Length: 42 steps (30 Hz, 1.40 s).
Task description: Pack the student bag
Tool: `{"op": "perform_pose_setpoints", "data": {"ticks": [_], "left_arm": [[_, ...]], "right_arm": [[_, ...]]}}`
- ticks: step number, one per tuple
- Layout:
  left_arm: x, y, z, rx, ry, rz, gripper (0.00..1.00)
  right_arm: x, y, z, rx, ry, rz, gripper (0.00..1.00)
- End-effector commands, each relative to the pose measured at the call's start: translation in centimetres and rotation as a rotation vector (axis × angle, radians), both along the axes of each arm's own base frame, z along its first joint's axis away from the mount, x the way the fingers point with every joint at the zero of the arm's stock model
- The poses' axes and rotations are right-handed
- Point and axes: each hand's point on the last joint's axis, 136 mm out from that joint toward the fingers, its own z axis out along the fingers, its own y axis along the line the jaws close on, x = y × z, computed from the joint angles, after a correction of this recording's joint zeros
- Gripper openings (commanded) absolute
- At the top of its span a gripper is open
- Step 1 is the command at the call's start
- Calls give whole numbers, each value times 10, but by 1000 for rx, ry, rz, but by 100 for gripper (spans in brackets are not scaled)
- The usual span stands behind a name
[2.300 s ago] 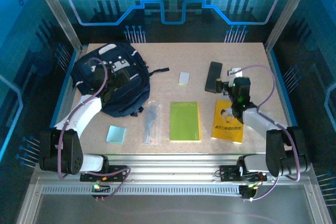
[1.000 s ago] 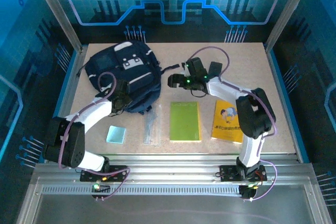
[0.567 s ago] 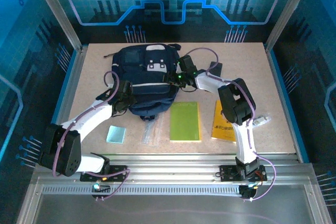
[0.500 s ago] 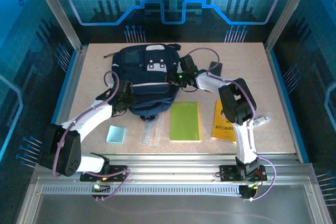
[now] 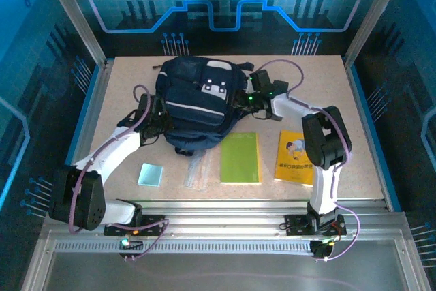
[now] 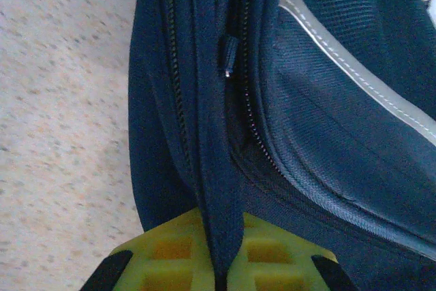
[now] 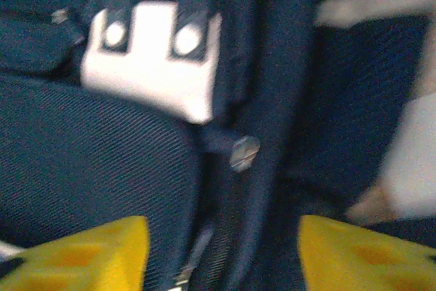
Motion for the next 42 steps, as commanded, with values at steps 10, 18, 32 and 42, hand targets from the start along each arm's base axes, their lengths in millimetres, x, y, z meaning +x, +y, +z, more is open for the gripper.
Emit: {"op": "perform_pose_setpoints", "data": {"ticks": [10,18,32,42], "left_arm": [[23,-2,33,-3,-87,-112,0],[27,1,31,17,-80,-110,0],[141,29,46,198,-187,-41,0],[210,21,47,180,-201,-72,0]], "right_arm": [[52,-20,-19,-13,-13,-37,73],[66,-17,-34,11,37,-64,38],[-22,-22,32,266,45,-3,0],[-46,-13,28,383,141,-75,0]]}}
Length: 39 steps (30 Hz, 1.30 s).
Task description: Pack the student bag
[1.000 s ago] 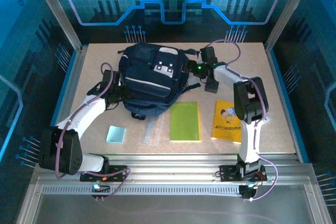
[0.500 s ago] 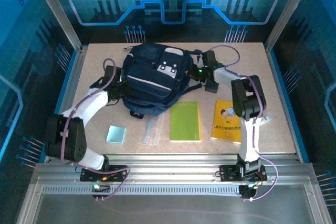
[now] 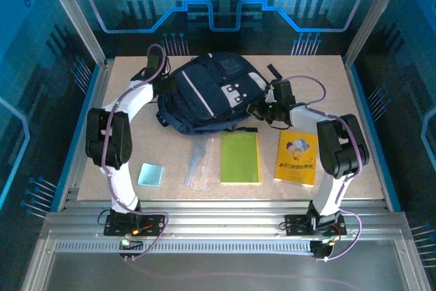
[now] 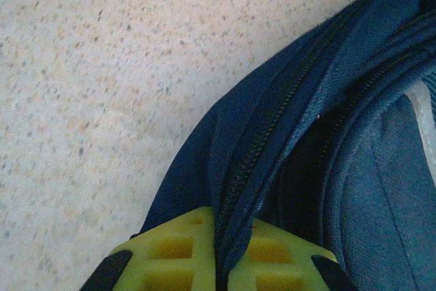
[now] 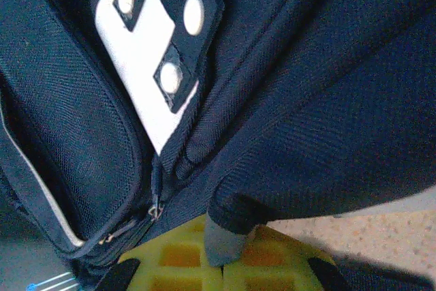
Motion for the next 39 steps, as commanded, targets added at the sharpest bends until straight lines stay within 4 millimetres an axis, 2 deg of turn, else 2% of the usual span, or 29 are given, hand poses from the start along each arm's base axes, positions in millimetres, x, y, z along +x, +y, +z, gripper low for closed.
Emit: {"op": "perform_pose_setpoints", "data": {"ticks": [1,2,4,5,6,8,11,13,15,18,23,29,31,33,36,39], "left_arm": [[38,1,37,-23,-132,2,1],[39,0,37,-24,-121,-3,8],[36,0,39,-22,-95,-6,47],[33,0,43,-21,-91,-4,61],[28,0,48,-24,-88,-5,72],[16,-3,62,-34,-87,-17,84],[-13,-17,75,-66,-65,-23,87],[-35,-37,78,-128,-69,-15,86],[-59,-65,70,-211,-55,-6,86],[-89,-96,56,-349,-19,25,85],[-117,-131,34,-575,20,135,85],[-131,-176,20,-730,49,254,87],[-129,-186,9,-770,70,293,99],[-123,-187,-5,-766,87,336,99],[-115,-179,-24,-740,83,410,98],[-111,-178,-33,-735,68,430,95]], "right_arm": [[-2,25,35,155,-5,20,0],[0,26,36,166,0,-2,0],[7,26,39,197,7,-73,0],[10,27,42,209,11,-100,0],[14,29,46,218,9,-121,0],[19,29,50,207,14,-156,0],[26,25,52,188,15,-214,0],[30,23,51,197,16,-252,0],[33,25,50,216,16,-273,0],[39,31,49,224,4,-273,0],[50,32,42,242,-47,-304,0],[49,46,38,294,-57,-291,0],[45,50,37,301,-51,-281,0],[42,53,37,324,-40,-267,0],[35,51,32,354,-18,-268,0],[27,49,30,361,-8,-257,0]]}}
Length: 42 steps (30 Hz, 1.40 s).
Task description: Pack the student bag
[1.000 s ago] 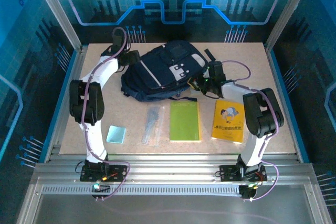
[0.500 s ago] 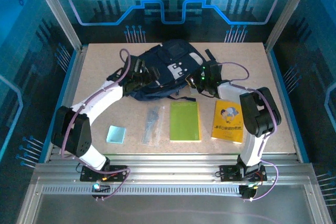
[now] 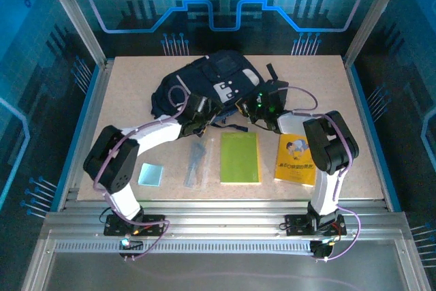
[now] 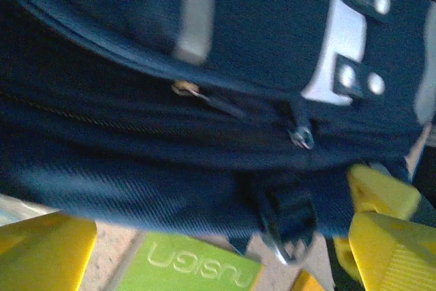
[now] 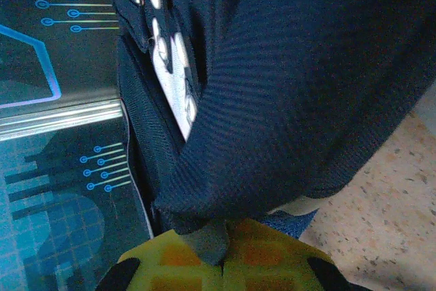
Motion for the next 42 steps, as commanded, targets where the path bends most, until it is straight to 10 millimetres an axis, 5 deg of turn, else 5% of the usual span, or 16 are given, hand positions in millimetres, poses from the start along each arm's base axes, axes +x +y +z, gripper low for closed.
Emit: {"op": "perform_pose_setpoints", "data": {"ticks": [1,4,9,11,12,14,16,19,25,30,35,42], "left_arm": [[15,7,1,-5,-30,95,93],[22,15,-5,63,-38,95,74],[29,19,6,91,-80,74,0],[29,17,13,82,-86,62,0],[28,16,17,69,-86,63,0],[26,13,24,37,-90,60,0],[25,8,33,3,-104,46,0],[25,2,48,-27,-127,19,0],[27,-11,75,-66,-180,-69,0],[32,-8,74,-57,-175,-126,0],[58,10,61,-9,-183,-149,0],[78,-15,83,-13,-302,-350,4]], "right_arm": [[-3,8,25,82,-70,33,0],[-11,9,27,94,-76,52,0],[-21,4,25,46,-96,103,1],[-22,1,23,14,-112,128,15],[-23,1,22,7,-120,133,39],[-21,1,22,-2,-149,139,64],[-18,4,23,-5,-174,152,75],[-13,8,19,-9,-175,167,79],[1,13,0,-24,-135,175,70],[20,7,19,7,-175,181,2],[9,-7,48,-14,-197,189,0],[-1,-5,67,95,-113,167,0]]}}
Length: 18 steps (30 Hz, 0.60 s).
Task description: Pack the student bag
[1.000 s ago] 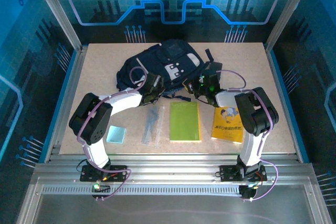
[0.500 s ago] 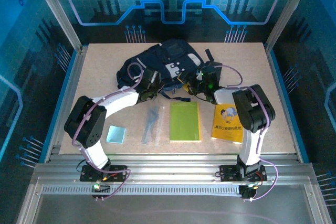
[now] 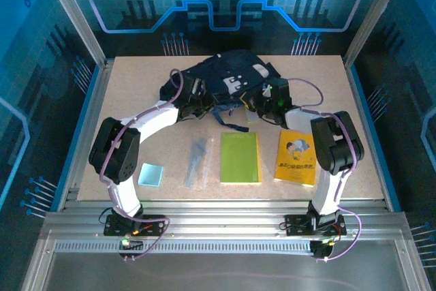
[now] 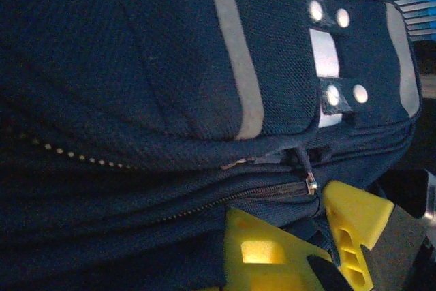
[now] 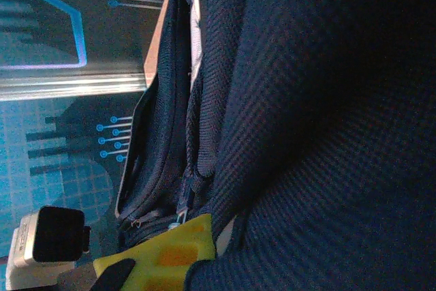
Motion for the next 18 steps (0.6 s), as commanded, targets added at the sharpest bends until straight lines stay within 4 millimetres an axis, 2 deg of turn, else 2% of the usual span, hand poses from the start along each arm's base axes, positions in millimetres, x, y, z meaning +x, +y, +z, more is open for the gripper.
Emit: {"op": "perform_pose_setpoints", "data": {"ticks": [1,5,8,13,18], "left_arm": [[30,-8,48,30,-236,-151,8],[9,-13,62,109,-335,-324,29],[-16,-21,72,122,-435,-456,36],[-51,-42,69,148,-556,-626,36],[-71,-67,57,171,-602,-749,36]], "right_arm": [[-10,14,39,98,2,37,0],[-5,12,54,115,48,-52,0],[-2,10,68,107,71,-97,0],[3,10,83,85,77,-120,0],[10,13,88,85,79,-131,0]]}}
